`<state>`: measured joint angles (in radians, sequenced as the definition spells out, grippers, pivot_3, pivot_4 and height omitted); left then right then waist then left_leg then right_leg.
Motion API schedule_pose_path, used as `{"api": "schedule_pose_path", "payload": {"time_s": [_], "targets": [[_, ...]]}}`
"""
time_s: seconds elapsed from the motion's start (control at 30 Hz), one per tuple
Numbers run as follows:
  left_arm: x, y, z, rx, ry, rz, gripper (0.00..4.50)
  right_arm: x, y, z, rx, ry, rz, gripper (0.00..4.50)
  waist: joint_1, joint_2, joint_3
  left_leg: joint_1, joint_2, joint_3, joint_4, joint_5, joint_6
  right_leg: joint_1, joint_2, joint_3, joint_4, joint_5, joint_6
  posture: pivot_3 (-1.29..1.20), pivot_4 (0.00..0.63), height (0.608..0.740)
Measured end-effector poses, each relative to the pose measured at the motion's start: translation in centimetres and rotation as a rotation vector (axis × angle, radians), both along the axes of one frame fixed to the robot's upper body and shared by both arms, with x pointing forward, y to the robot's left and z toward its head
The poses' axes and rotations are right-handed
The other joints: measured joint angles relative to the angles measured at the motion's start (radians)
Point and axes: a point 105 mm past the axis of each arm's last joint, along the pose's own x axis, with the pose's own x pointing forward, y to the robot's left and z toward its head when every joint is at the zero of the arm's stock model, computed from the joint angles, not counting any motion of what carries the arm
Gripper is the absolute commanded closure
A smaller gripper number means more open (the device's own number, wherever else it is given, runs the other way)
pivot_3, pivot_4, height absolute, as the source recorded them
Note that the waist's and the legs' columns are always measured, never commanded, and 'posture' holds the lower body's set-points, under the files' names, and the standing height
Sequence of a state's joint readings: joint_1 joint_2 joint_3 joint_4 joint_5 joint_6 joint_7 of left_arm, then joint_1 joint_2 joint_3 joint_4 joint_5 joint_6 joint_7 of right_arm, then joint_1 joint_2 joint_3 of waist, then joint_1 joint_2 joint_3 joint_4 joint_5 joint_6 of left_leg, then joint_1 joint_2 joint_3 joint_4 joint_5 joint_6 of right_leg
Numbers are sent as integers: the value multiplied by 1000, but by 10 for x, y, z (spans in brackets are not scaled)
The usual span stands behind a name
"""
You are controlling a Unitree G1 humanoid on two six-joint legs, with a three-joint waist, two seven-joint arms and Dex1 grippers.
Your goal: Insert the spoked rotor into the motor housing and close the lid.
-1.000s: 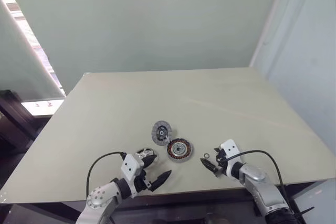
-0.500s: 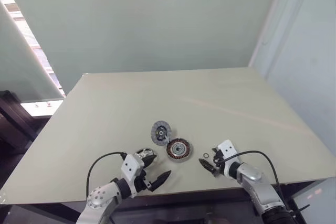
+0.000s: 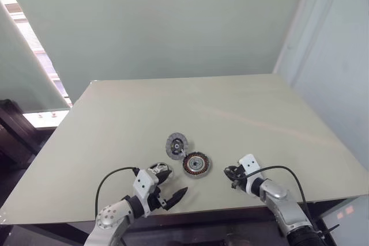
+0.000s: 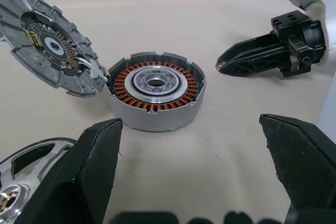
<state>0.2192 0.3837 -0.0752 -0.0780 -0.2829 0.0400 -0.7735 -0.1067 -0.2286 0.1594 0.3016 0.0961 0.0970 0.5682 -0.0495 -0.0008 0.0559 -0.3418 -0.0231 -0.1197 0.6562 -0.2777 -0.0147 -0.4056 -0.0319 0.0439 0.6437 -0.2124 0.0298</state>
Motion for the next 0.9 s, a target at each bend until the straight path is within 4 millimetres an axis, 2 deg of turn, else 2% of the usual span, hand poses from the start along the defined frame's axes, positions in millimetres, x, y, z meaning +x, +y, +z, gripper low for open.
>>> {"api": "schedule_pose_path", "payload": {"time_s": [0.2,0.33,0.5,0.7,0.9], "targets": [[4,0,1,-1,-13,3,0,3,6,7,35,-18,-16,3355,0,1,0,0,0,0,0,0,0,0,0,0,0,0,0,0,0,740],[5,1,2,0,-20,6,0,12,12,29,62,-72,-7,3355,0,1,0,0,0,0,0,0,0,-1,0,0,0,0,0,0,0,740],[7,5,2,4,-26,24,0,21,33,65,69,-152,73,3355,0,1,1,0,0,0,0,0,0,-1,0,0,0,0,0,0,0,740],[9,7,3,6,-34,34,0,21,54,68,63,-117,127,3355,0,1,1,-1,-1,-1,0,0,0,-1,0,0,0,0,0,0,0,740],[10,8,4,9,-45,38,0,19,84,75,62,-120,208,3355,0,2,1,0,0,-1,-1,0,0,-1,0,0,1,0,0,0,0,740]]}}
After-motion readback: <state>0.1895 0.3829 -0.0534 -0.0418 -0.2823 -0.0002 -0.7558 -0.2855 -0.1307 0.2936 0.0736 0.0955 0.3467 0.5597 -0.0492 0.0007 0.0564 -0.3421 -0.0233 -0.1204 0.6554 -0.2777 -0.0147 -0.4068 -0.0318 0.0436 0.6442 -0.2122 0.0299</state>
